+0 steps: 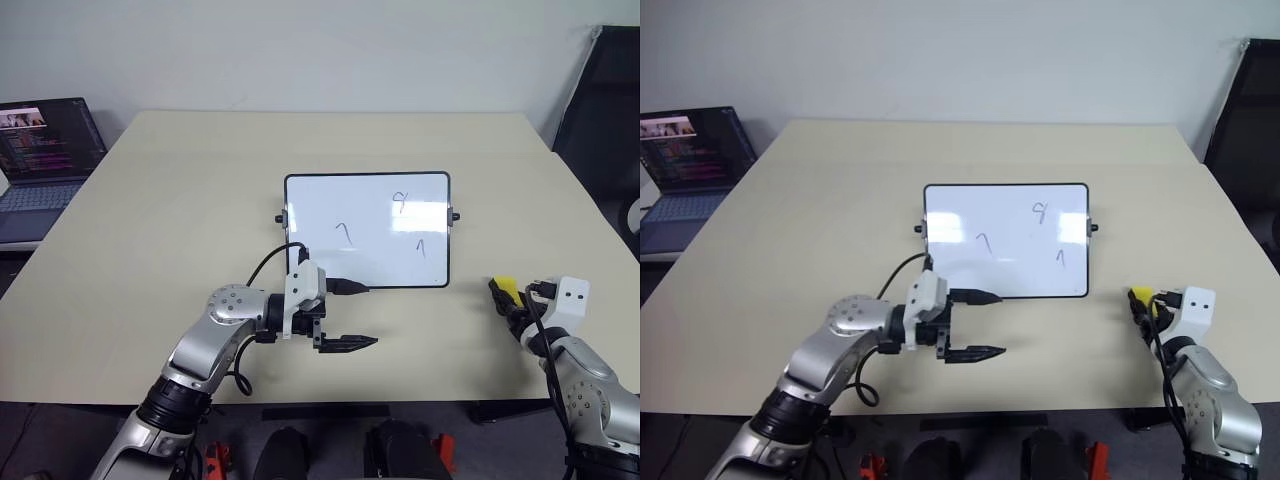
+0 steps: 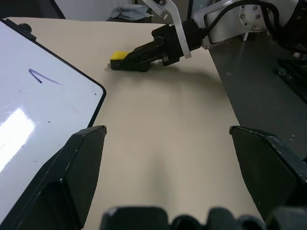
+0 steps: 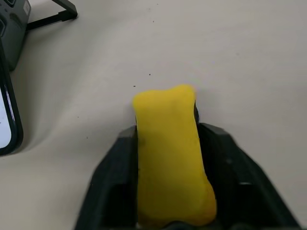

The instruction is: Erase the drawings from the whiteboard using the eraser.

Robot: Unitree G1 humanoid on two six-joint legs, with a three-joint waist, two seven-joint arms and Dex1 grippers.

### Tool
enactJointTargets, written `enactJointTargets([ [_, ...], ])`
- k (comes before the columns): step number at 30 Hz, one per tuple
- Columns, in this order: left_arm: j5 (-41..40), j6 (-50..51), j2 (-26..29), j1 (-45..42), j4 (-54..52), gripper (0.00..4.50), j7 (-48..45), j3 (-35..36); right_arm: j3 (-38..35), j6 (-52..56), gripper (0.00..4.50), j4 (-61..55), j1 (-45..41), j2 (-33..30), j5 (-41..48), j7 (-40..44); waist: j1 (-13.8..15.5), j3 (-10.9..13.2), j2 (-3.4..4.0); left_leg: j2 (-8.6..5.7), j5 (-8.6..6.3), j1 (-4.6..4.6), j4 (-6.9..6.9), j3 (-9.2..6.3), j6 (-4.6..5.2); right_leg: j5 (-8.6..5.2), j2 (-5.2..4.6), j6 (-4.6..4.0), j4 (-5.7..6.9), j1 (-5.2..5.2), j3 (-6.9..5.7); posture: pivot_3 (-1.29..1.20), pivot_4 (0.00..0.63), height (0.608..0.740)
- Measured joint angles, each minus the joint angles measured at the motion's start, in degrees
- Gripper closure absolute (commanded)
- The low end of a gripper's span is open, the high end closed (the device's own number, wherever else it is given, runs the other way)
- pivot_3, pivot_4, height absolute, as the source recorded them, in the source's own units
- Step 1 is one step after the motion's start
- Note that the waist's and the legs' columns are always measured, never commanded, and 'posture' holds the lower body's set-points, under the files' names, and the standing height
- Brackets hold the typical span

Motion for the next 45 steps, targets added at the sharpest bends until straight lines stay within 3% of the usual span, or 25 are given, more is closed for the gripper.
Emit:
enactJointTargets([
  [14,0.77,-2.12,-1.39,0.00,1.34,0.00,2.16,0.39,2.68,-3.90,3.24,-1.35,1.36,-0.67,-3.47,1.22,0.02,0.00,0.00,0.00,0.00,0.00,0.00,-0.01,0.00,0.00,0.00,0.00,-0.01,0.00,-0.01,0.00,0.150,0.740],
  [23,7.82,-7.96,-3.12,-0.44,5.32,0.00,9.42,0.94,6.64,-9.91,3.24,-5.10,1.94,1.82,-6.26,1.69,0.01,0.00,0.00,0.00,0.00,0.02,0.01,0.00,0.00,0.00,0.00,0.00,0.03,0.00,0.00,0.00,0.150,0.740],
  [30,14.28,-12.77,-4.16,-4.52,12.75,0.00,14.08,0.91,12.20,-11.76,3.24,-9.09,-1.31,4.35,-8.08,1.55,0.02,0.00,0.00,-0.01,0.00,0.00,0.02,0.01,0.00,0.01,0.00,0.01,0.01,0.00,-0.05,0.00,0.150,0.740],
  [45,16.95,-15.92,-7.00,-8.60,18.48,0.00,14.30,0.73,18.35,-12.33,3.24,-4.65,-11.25,8.42,-10.94,-0.49,0.02,0.00,0.00,-0.01,0.00,-0.05,0.03,-0.02,0.00,0.02,0.01,0.01,0.02,-0.02,-0.04,0.00,0.150,0.740],
])
